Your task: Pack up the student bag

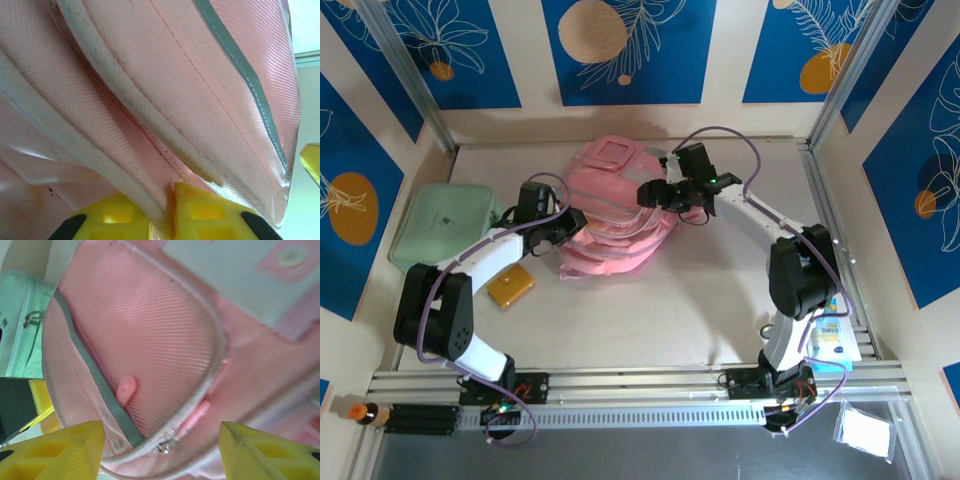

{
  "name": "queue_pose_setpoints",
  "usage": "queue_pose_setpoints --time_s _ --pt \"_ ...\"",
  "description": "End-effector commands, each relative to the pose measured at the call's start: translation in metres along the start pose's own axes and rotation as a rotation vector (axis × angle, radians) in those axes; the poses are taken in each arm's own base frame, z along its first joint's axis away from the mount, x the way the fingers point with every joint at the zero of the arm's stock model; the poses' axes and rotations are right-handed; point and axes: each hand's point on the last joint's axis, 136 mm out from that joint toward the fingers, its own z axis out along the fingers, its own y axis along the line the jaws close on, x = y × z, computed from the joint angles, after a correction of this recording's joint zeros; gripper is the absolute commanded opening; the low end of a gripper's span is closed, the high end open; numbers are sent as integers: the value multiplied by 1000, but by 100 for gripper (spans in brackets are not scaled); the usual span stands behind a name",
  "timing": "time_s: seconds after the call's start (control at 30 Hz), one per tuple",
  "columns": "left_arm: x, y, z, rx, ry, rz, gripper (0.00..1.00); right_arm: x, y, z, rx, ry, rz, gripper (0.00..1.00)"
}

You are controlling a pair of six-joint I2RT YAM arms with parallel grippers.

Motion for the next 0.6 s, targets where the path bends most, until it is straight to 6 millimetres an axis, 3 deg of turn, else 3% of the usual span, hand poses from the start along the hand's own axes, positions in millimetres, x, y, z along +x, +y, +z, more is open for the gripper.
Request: queue_pose_setpoints --time_s 0.0,0.17,0.37,0.57 --pt "8 -7 -4 24 23 29 20 -13 23 8 -95 4 -54 64" --pt "8 -6 1 27 32 23 23 -11 14 28 -50 34 -48 67" --pt "8 -7 5 31 36 25 24 -5 5 36 23 30 -89 69" --pt "6 -9 7 32 36 23 24 -20 -2 41 72 4 -102 70"
